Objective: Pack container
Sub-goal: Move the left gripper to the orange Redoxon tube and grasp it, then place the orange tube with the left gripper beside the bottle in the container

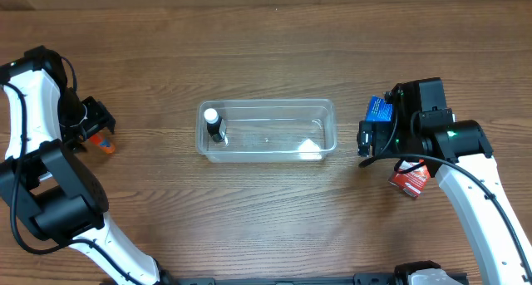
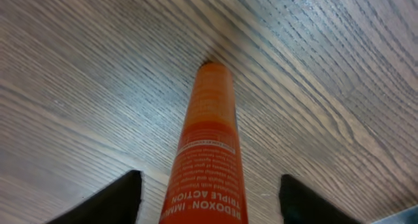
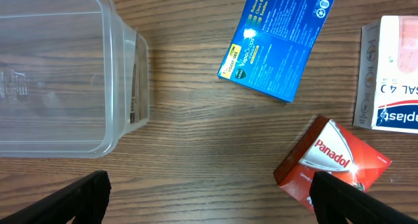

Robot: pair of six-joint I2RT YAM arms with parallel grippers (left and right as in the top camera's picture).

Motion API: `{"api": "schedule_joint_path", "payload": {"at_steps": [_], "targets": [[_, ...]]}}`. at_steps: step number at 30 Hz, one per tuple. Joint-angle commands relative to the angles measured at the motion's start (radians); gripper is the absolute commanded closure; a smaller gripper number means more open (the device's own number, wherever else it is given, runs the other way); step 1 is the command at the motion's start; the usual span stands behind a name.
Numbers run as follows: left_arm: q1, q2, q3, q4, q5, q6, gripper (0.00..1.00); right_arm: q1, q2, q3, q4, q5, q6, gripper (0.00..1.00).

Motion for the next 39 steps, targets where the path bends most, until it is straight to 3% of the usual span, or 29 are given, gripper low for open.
{"api": "schedule_joint_path", "payload": {"at_steps": [1, 6, 9, 16, 23, 28, 32, 39], "targets": [[0.002, 0.001, -0.005, 0.008, -0.001, 0.005, 0.41, 0.003, 0.002, 0.027, 0.002, -0.009, 0.001, 0.0], [0.002, 0.001, -0.005, 0.006, -0.074, 0.005, 0.52, 0.003, 0.002, 0.027, 0.003, -0.009, 0.001, 0.0], [0.002, 0.001, -0.005, 0.007, -0.08, 0.005, 0.54, 0.003, 0.002, 0.027, 0.003, -0.009, 0.001, 0.0], [0.0, 0.001, -0.003, 0.01, -0.079, 0.005, 0.71, 0.003, 0.002, 0.027, 0.003, -0.009, 0.001, 0.0], [-0.006, -0.007, -0.003, 0.003, -0.078, 0.005, 0.8, 0.003, 0.002, 0.027, 0.003, -0.009, 0.001, 0.0], [-0.043, -0.107, -0.003, -0.024, -0.025, 0.02, 0.86, 0.003, 0.002, 0.027, 0.003, -0.009, 0.001, 0.0], [-0.124, -0.283, -0.003, -0.046, 0.012, 0.035, 0.86, 0.003, 0.002, 0.027, 0.006, -0.009, 0.001, 0.0], [-0.441, -0.549, -0.003, -0.107, 0.07, 0.016, 0.88, 0.003, 0.002, 0.027, 0.006, -0.009, 0.001, 0.0]]}}
